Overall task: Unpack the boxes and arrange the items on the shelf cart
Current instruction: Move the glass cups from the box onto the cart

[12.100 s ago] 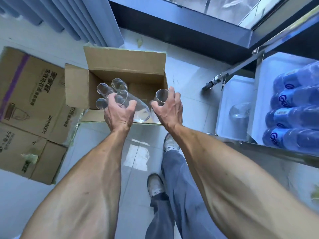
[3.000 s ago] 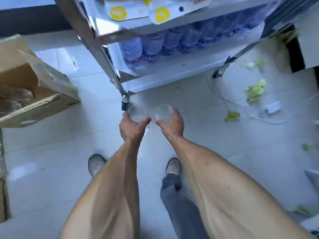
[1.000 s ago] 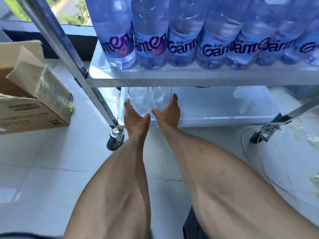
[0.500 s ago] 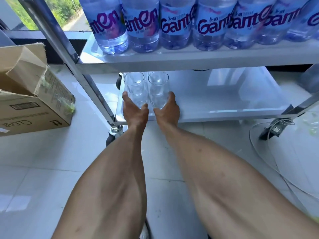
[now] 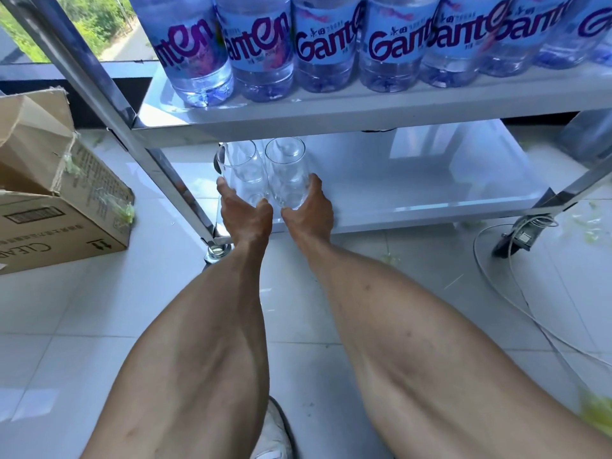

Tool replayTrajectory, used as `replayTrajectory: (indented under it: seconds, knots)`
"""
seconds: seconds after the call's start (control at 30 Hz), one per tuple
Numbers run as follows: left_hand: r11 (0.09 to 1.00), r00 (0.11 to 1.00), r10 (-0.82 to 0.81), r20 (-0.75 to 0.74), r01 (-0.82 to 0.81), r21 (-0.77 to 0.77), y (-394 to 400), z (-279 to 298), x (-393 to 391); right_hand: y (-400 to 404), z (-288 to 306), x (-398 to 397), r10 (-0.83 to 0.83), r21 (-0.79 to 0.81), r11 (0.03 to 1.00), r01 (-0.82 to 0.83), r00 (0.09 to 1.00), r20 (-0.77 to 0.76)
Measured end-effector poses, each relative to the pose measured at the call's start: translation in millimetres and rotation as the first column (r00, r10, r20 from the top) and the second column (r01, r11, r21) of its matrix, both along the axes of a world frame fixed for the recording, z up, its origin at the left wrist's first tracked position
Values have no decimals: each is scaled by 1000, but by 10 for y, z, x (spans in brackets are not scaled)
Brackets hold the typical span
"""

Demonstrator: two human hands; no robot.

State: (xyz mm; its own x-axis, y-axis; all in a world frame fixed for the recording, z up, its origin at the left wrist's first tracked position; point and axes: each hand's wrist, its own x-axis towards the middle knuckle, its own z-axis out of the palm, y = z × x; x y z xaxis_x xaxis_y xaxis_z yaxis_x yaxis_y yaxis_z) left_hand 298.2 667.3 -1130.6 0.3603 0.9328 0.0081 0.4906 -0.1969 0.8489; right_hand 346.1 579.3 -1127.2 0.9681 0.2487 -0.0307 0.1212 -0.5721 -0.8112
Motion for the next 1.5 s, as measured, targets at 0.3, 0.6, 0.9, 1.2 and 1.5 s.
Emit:
replayTrajectory:
  seconds: [0.3, 0.6, 0.9, 1.2, 1.5]
  knots:
    - [999, 1000, -7, -22, 6, -49, -61, -33, -127, 60, -62, -127, -54, -30, 998, 53, 998, -38]
    - [994, 1000, 8, -24, -11, -105, -90, -28, -94, 126, -82, -102, -165, 17, 986, 165, 986, 13]
    - [996, 911, -53, -410, 21, -83, -205, 317, -434, -160, 196, -396, -152, -290, 948, 128, 986, -61]
    - [920, 872, -147, -467, -52, -388, -379, 1422, -1491, -238, 1298, -1363, -50, -513, 819, -258, 858, -511]
    - [835, 784, -66, -617, -296, -465, 363, 2274, -2311, 689, 2227, -2169, -3, -545, 730, -413, 795, -607]
